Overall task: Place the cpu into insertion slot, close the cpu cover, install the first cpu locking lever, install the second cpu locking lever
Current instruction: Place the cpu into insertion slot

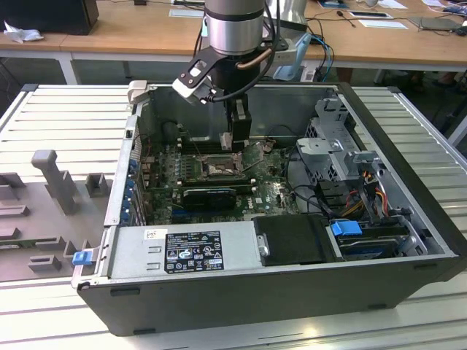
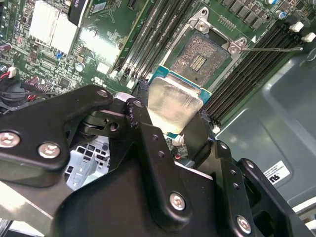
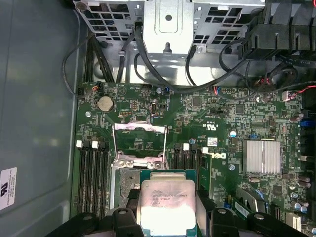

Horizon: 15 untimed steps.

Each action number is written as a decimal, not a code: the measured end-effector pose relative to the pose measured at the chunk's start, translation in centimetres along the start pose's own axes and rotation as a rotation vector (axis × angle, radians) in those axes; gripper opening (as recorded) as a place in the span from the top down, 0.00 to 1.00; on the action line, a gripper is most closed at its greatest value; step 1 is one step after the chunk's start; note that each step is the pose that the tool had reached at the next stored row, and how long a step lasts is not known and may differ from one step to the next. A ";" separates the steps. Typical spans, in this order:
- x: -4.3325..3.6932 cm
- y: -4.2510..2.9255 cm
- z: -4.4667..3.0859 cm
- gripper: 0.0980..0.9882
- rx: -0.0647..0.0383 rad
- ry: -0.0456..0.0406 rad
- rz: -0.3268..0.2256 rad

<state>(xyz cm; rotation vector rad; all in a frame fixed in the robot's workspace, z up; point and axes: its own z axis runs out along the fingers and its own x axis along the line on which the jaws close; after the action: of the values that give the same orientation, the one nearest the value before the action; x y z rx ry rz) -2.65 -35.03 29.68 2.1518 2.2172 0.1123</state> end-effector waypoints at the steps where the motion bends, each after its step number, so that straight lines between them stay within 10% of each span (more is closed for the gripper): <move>1: 0.00 -0.01 0.11 0.52 0.000 0.0000 0.000; 15: -0.02 -0.09 1.02 0.52 0.000 -0.0001 0.000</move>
<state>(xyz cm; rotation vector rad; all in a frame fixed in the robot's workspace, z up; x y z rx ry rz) -2.65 -35.04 28.66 2.1521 2.2169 0.1123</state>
